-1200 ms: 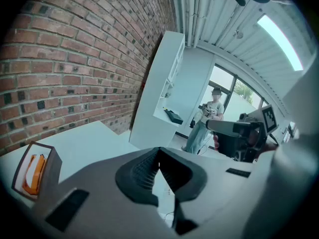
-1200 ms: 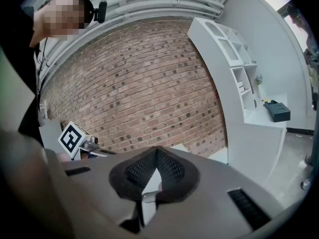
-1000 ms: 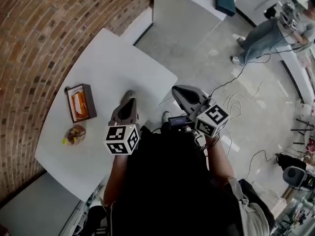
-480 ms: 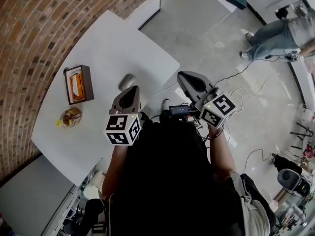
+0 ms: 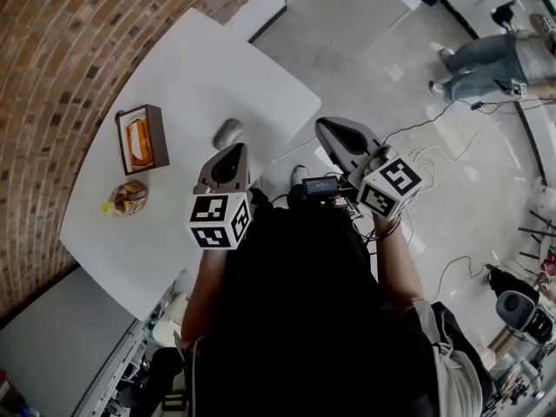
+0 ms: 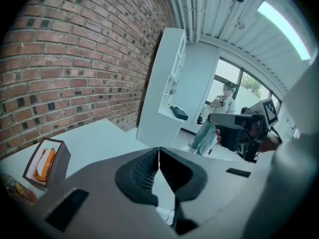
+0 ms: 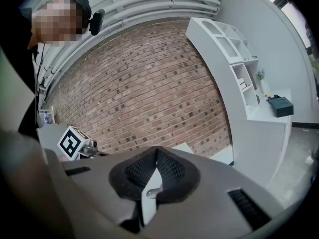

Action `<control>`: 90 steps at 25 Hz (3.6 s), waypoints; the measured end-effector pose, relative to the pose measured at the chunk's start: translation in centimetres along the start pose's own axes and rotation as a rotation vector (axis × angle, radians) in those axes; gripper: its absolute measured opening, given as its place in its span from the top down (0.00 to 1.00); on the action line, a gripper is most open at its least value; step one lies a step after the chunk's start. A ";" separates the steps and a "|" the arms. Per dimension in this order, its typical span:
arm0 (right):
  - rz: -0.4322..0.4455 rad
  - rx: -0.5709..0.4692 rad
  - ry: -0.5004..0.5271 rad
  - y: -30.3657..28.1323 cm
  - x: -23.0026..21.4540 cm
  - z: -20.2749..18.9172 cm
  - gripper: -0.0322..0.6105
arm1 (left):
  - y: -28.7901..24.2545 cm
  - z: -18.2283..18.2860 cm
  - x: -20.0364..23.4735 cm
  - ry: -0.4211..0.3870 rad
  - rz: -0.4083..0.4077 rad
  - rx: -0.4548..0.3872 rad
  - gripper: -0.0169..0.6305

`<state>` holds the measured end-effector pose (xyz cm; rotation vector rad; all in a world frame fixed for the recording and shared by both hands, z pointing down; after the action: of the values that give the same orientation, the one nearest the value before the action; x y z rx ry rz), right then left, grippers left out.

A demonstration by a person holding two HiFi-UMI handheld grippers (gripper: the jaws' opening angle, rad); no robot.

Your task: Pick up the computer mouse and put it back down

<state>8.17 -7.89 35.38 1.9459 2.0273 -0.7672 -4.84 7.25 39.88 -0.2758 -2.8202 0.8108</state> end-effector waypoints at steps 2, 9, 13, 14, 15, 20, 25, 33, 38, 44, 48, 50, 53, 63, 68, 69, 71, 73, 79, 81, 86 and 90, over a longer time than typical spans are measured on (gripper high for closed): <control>-0.003 -0.002 -0.004 0.0 0.2 -0.2 0.92 | 0.1 -0.3 0.3 -0.011 0.001 0.011 0.95; -0.035 -0.007 -0.011 -0.1 0.8 -0.7 0.92 | -0.1 -1.3 2.2 -0.038 0.005 0.046 0.95; -0.059 -0.010 -0.013 0.0 1.2 -0.9 0.92 | -0.5 -1.9 3.2 -0.050 -0.004 0.063 0.95; -0.064 -0.010 -0.013 0.0 1.4 -0.9 0.92 | -0.6 -2.0 3.4 -0.054 -0.006 0.067 0.94; -0.070 -0.010 -0.013 -0.1 1.5 -1.0 0.92 | -0.7 -2.1 3.7 -0.058 -0.008 0.072 0.94; -0.102 -0.021 -0.012 -0.1 2.0 -1.2 0.92 | -1.3 -3.1 4.6 -0.097 -0.033 0.108 0.89; -0.137 -0.033 -0.027 -0.3 2.8 -1.8 0.92 | -1.9 -4.1 5.5 -0.146 -0.066 0.148 0.85; -0.205 -0.047 -0.046 -0.2 4.2 -2.8 0.92 | -3.2 -6.0 7.2 -0.214 -0.124 0.221 0.78; -0.242 -0.040 -0.057 -0.2 5.0 -3.4 0.92 | -4.4 -7.2 7.6 -0.268 -0.169 0.255 0.71; -0.286 -0.040 -0.072 -0.3 5.8 -4.0 0.92 | -5.6 -8.5 8.4 -0.298 -0.214 0.291 0.66; -0.316 -0.039 -0.081 -0.3 6.2 -4.4 0.92 | -6.4 -9.3 9.0 -0.308 -0.231 0.308 0.64; -0.330 -0.038 -0.084 -0.3 6.4 -4.5 0.92 | -6.7 -9.8 9.4 -0.315 -0.240 0.320 0.63; -0.348 -0.040 -0.085 -0.3 6.7 -4.5 0.92 | -7.2 -10.5 10.0 -0.321 -0.246 0.336 0.61; -0.396 -0.043 -0.090 -0.3 7.6 -4.9 0.92 | -10.0 -12.9 11.3 -0.337 -0.251 0.396 0.54; -0.423 -0.037 -0.100 0.3 7.7 -5.3 0.92 | -11.4 -14.2 11.4 -0.349 -0.251 0.432 0.51; -0.430 -0.037 -0.101 0.4 7.7 -5.3 0.92 | -11.6 -14.5 11.4 -0.348 -0.251 0.438 0.50; -0.442 -0.039 -0.101 0.7 7.8 -5.3 0.92 | -12.1 -15.0 11.5 -0.337 -0.250 0.447 0.49; -0.452 -0.040 -0.102 1.0 7.8 -5.4 0.92 | -12.5 -15.5 11.7 -0.316 -0.244 0.461 0.48; -0.482 -0.043 -0.101 1.7 7.9 -5.4 0.92 | -13.6 -16.8 11.8 -0.321 -0.244 0.497 0.46; -0.491 -0.043 -0.100 1.9 7.9 -5.3 0.92 | -14.0 -17.3 11.9 -0.322 -0.245 0.512 0.46; -0.516 -0.043 -0.102 2.3 7.8 -5.2 0.92 | -14.5 -17.8 12.1 -0.314 -0.244 0.533 0.46; -0.535 -0.045 -0.105 3.0 7.7 -5.2 0.92 | -14.9 -17.9 11.8 -0.339 -0.245 0.542 0.46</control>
<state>11.34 1.34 35.26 1.3084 2.4986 -0.8946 -13.85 6.54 64.40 0.3092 -2.6910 1.6275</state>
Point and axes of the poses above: the fingertips, and each gripper's own axes: y backward along the fingers, x to its left, z out of its top, the point moved 5 cm from there along y, backward along the fingers, and after that the axes turned 9 degrees about -y, right-handed, at the moved point
